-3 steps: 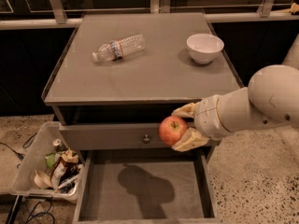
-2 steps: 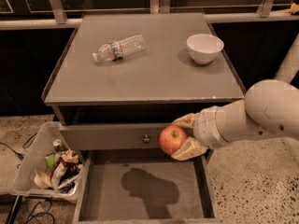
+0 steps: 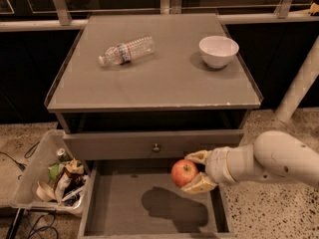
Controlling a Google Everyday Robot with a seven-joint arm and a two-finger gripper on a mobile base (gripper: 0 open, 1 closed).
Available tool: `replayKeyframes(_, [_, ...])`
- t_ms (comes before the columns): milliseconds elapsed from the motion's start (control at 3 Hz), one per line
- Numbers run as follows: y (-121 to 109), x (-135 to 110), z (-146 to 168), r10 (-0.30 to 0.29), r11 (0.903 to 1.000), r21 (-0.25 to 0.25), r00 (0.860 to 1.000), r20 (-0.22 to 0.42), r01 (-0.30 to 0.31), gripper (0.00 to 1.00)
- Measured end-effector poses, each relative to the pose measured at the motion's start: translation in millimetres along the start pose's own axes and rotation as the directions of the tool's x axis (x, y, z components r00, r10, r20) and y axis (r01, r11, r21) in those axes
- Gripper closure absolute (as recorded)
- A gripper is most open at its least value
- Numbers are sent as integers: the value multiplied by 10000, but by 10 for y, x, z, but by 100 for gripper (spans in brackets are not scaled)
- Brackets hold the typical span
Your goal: Place apple into middle drawer
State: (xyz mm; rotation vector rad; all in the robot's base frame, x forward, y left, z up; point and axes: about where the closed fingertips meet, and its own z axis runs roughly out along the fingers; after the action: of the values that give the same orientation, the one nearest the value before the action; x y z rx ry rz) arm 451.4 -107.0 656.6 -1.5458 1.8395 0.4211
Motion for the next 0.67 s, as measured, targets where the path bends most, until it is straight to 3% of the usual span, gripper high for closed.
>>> replayKeyframes(667, [202,425,633,699,9969,318,9961,539,-717,100])
